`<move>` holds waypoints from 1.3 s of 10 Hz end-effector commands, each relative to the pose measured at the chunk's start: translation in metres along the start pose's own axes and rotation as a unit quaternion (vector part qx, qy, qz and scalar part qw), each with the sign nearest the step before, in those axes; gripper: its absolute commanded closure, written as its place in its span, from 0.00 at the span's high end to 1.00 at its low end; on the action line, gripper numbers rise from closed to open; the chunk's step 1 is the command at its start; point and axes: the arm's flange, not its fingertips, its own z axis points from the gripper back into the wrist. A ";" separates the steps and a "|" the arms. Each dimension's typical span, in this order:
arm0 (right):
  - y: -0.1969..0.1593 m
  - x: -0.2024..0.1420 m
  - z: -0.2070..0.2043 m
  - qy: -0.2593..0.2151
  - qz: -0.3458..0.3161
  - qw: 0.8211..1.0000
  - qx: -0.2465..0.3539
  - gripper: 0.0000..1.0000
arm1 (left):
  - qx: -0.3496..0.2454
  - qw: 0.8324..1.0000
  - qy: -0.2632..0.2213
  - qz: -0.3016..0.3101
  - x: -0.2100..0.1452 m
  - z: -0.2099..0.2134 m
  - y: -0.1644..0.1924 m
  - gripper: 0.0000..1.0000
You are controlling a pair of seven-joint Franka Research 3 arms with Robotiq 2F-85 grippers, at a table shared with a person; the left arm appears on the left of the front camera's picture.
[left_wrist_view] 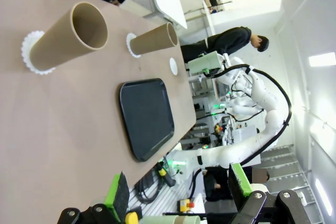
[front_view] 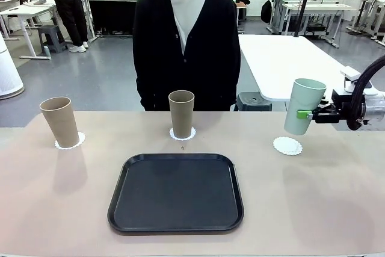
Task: Place coasters on the table and set cups on them.
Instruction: Take one Reusable plastic cup from the Flat Tray and place it on a coaster set by the human.
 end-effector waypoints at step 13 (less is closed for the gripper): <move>-0.029 -0.046 -0.020 0.051 0.083 0.992 0.083 0.85 | -0.004 1.000 -0.004 -0.003 -0.001 0.001 -0.002 1.00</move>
